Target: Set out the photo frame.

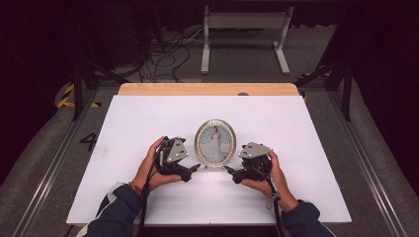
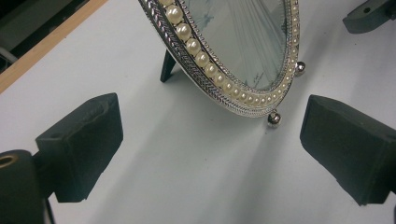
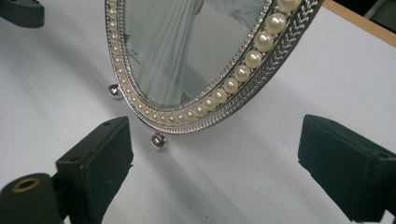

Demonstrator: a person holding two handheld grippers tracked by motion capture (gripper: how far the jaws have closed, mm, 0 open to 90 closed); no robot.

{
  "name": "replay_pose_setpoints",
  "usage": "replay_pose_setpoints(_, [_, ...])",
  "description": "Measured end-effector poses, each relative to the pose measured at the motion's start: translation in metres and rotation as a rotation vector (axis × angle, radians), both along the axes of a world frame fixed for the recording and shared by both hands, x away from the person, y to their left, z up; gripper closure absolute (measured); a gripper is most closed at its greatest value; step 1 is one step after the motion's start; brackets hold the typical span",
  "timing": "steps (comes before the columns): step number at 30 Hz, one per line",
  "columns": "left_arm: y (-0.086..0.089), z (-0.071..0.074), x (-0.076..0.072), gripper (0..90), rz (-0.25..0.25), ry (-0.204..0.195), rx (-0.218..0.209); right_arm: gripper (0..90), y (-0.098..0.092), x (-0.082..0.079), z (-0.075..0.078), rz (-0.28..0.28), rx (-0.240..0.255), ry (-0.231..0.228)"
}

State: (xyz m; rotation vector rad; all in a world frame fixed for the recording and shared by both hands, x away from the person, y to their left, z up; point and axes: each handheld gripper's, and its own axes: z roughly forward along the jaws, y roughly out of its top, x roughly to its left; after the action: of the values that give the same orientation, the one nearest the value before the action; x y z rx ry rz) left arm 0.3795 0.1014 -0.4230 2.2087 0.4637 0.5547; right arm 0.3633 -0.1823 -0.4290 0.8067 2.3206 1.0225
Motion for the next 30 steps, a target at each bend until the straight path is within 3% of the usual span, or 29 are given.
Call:
replay_pose_setpoints(6, [0.005, 0.004, -0.001, 7.2, 0.004, -0.018, -0.011, 10.8, 0.0, -0.005, 0.008, 0.014, -0.047, -0.027])
replay_pose_setpoints(18, [0.019, 0.002, -0.007, 7.5, 0.014, -0.017, -0.01, 11.0, -0.015, -0.008, 0.009, -0.01, -0.043, -0.029])
replay_pose_setpoints(30, [0.034, -0.004, -0.012, 7.8, 0.02, -0.006, 0.001, 10.6, -0.043, -0.017, 0.006, -0.04, -0.055, -0.036])
